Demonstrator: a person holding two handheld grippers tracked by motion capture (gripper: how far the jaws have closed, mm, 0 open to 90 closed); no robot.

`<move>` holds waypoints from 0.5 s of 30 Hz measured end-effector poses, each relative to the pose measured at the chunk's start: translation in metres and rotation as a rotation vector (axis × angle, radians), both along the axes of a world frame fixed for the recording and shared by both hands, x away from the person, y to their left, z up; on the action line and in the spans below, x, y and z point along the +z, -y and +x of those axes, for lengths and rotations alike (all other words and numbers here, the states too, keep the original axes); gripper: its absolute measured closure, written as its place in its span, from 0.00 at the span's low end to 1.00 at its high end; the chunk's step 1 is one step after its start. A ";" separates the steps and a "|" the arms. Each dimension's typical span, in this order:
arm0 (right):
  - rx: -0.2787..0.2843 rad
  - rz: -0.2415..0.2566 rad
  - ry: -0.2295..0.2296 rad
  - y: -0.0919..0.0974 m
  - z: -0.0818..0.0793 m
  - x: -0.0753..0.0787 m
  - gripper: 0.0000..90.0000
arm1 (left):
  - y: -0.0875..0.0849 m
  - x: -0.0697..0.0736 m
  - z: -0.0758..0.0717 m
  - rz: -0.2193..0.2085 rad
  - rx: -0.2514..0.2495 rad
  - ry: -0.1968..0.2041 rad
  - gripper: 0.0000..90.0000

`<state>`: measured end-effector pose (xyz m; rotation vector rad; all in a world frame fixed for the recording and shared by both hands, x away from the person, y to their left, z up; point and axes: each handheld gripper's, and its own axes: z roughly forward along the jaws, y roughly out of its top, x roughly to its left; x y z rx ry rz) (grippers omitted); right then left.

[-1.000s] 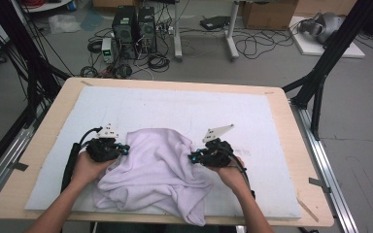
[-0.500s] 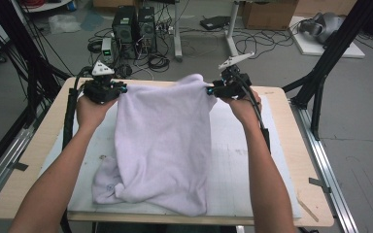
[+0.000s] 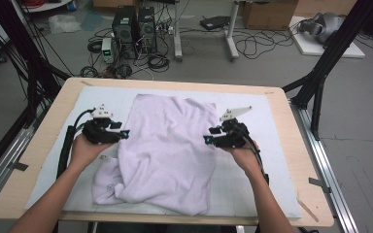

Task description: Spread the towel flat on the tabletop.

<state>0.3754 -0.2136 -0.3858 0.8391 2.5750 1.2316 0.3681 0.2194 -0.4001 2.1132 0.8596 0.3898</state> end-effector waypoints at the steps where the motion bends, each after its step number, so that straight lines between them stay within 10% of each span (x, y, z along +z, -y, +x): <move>1: 0.017 -0.005 0.002 0.000 -0.010 -0.004 0.59 | 0.001 -0.004 -0.007 -0.005 -0.021 -0.012 0.54; 7: 0.139 0.002 -0.041 -0.008 -0.061 -0.028 0.55 | 0.000 -0.026 -0.039 0.003 -0.099 -0.063 0.51; 10: 0.162 -0.057 -0.048 -0.015 -0.075 -0.045 0.56 | 0.002 -0.038 -0.039 0.035 -0.110 -0.091 0.66; 15: 0.149 -0.058 -0.049 -0.018 -0.073 -0.057 0.89 | 0.005 -0.036 -0.038 0.059 -0.099 -0.073 0.94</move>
